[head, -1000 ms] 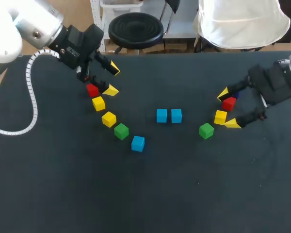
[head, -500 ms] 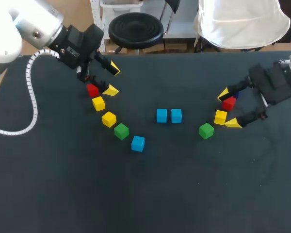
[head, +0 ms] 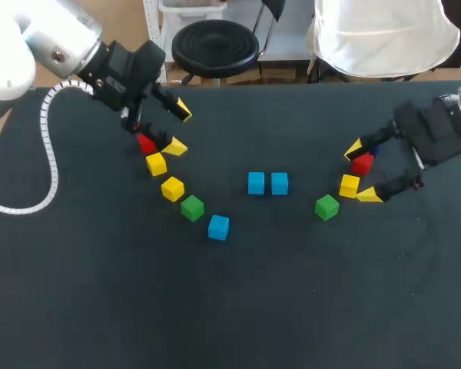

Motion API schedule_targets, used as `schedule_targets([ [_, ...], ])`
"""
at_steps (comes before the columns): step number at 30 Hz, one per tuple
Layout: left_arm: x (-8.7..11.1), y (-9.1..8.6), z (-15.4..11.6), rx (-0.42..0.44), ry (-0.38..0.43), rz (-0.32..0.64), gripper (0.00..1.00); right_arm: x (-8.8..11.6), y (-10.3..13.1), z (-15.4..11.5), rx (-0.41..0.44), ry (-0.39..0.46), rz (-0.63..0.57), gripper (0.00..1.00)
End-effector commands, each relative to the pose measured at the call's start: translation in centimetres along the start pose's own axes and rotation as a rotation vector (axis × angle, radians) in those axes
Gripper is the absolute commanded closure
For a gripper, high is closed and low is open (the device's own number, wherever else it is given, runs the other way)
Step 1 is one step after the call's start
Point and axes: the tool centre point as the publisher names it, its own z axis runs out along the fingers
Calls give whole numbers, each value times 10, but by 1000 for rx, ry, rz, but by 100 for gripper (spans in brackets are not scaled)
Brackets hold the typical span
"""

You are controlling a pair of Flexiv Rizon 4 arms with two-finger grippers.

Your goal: Place the blue cubes, place green cubes on the blue cubes, place the yellow cubes on the green cubes, then place the red cubes on the yellow cubes, and place purple cube on the red cubes.

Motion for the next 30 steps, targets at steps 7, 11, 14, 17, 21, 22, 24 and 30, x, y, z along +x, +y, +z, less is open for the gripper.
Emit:
schedule_targets([
  [7, 26, -47, 29, 110, 45, 53, 0, 1, -1, 0, -1, -3, -1, 0],
  [11, 32, -55, 41, 161, 9, 45, 0, 1, -1, 0, -1, -3, -1, 0],
  [14, 32, -55, 41, 161, 9, 45, 0, 1, -1, 0, -1, -3, -1, 0],
  [17, 32, -55, 41, 161, 9, 45, 0, 1, -1, 0, -1, -3, -1, 0],
  [21, 32, -55, 41, 161, 9, 45, 0, 1, -1, 0, -1, -3, -1, 0],
  [22, 32, -55, 41, 161, 9, 45, 0, 1, -1, 0, -1, -3, -1, 0],
  [24, 32, -55, 41, 161, 9, 45, 0, 1, -1, 0, -1, -3, -1, 0],
  [30, 32, -55, 41, 161, 9, 45, 0, 1, -1, 0, -1, -3, -1, 0],
])
